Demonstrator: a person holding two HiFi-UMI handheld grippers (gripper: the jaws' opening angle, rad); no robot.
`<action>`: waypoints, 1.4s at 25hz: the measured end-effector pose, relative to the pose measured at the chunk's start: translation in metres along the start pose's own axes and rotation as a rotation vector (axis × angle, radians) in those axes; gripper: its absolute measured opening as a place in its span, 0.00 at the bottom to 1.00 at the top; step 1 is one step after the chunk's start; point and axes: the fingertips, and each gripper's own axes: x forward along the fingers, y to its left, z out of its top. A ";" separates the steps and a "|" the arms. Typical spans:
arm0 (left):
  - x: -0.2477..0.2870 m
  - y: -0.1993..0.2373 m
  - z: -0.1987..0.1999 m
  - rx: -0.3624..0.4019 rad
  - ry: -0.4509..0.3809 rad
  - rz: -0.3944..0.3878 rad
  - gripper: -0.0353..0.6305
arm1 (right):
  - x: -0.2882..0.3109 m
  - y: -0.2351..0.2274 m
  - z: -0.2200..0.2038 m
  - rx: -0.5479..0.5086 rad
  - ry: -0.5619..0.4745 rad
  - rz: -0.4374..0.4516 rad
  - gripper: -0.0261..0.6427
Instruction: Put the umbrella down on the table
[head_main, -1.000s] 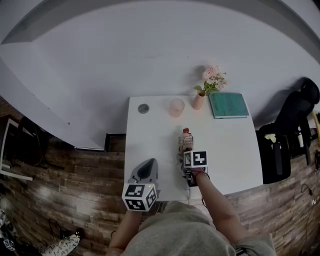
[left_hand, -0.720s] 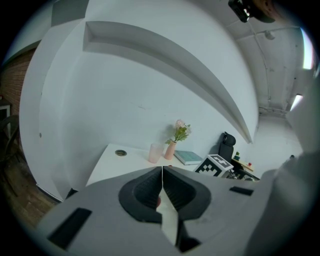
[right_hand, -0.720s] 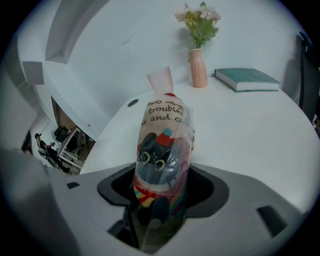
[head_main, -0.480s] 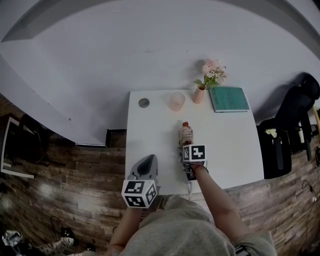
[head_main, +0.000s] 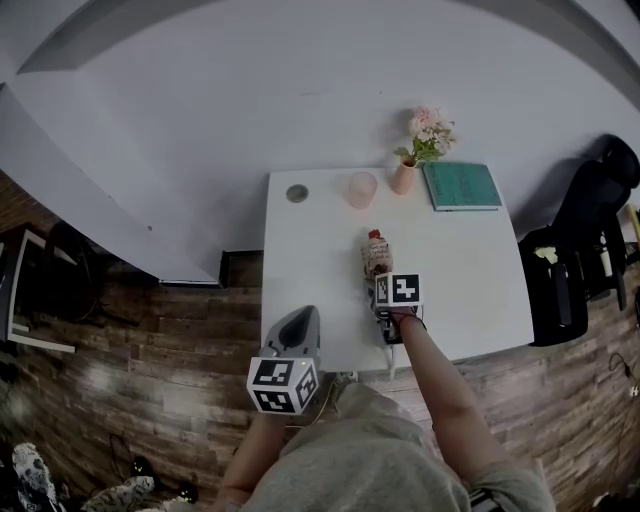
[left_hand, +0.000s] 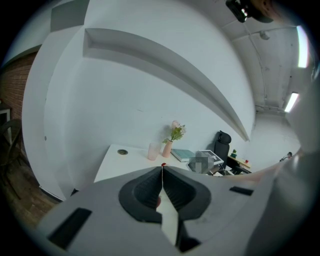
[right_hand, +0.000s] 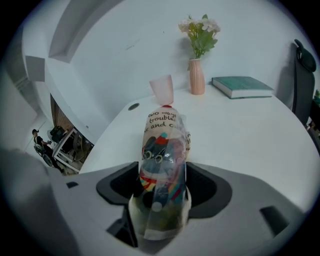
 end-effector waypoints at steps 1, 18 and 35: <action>-0.004 0.000 -0.001 0.001 0.000 0.001 0.06 | -0.005 0.000 0.001 0.003 -0.014 -0.004 0.47; -0.070 -0.019 -0.015 0.036 -0.034 -0.034 0.06 | -0.107 0.035 -0.026 -0.063 -0.215 0.010 0.42; -0.169 -0.045 -0.055 0.053 -0.075 -0.076 0.06 | -0.242 0.122 -0.124 -0.143 -0.511 0.008 0.13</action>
